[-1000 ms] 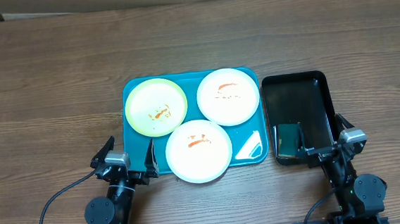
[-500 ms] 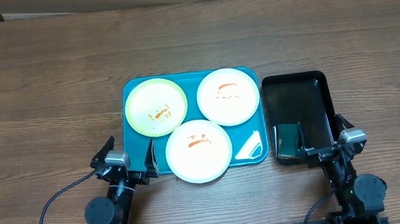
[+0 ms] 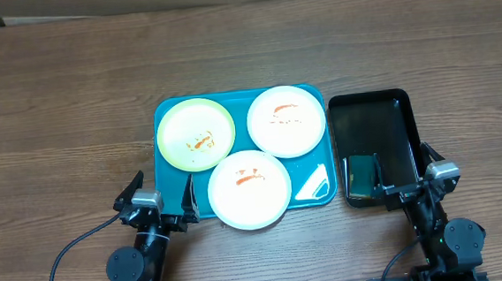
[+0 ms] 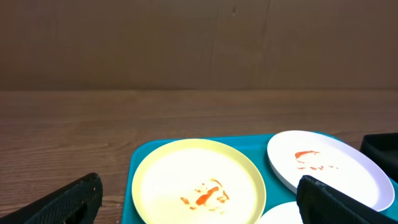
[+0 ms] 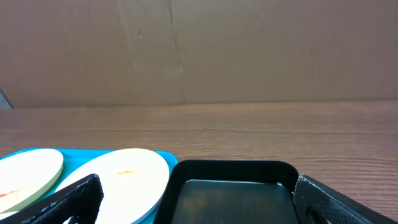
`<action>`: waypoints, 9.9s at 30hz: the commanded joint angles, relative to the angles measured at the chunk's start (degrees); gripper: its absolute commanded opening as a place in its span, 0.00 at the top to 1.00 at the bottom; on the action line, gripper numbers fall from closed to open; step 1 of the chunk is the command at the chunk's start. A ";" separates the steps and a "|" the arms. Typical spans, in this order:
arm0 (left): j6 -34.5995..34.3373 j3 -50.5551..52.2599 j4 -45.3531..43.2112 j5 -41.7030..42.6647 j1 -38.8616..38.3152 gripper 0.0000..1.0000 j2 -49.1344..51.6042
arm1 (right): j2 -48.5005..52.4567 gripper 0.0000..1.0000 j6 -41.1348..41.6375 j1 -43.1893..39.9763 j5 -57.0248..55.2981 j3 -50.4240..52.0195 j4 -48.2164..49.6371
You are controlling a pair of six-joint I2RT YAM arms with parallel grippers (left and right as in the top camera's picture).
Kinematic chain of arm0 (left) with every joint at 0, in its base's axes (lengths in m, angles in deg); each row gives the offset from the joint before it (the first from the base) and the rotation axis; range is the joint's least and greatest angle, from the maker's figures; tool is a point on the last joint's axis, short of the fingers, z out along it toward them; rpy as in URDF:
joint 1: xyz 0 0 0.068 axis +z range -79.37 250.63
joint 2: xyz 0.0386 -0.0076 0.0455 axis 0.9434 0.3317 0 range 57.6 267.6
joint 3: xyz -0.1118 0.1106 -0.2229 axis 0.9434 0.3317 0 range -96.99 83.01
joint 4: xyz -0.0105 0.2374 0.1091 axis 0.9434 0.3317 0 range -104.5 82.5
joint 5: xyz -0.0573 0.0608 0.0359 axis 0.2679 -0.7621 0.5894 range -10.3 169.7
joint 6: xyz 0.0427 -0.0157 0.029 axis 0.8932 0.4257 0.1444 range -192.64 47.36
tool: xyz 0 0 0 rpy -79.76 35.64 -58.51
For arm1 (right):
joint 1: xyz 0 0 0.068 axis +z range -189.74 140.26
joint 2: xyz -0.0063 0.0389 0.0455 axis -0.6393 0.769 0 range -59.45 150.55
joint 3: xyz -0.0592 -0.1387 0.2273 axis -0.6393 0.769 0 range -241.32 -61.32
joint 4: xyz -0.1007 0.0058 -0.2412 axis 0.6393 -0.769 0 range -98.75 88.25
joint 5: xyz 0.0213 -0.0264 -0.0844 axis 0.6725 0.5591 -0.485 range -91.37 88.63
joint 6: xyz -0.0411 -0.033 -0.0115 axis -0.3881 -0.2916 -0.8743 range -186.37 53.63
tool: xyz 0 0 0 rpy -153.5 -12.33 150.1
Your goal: Clean dirty plates on tray and stack at the side
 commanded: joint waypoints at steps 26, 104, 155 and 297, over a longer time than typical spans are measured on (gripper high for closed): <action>-4.31 -21.66 22.43 -1.90 0.46 0.00 12.07 | 4.55 0.00 12.26 0.31 -2.08 -9.40 -12.72; -1.62 -55.01 50.62 6.88 -11.23 0.96 99.80 | 69.24 0.33 16.09 0.66 5.03 -52.94 -50.75; -5.20 -55.01 48.94 7.28 -11.21 0.95 99.80 | 88.91 0.46 27.23 13.79 -8.72 -44.74 -41.88; -5.20 -55.01 48.65 7.30 -11.23 0.96 99.80 | 110.01 0.96 31.34 41.35 -1.79 -68.48 -36.11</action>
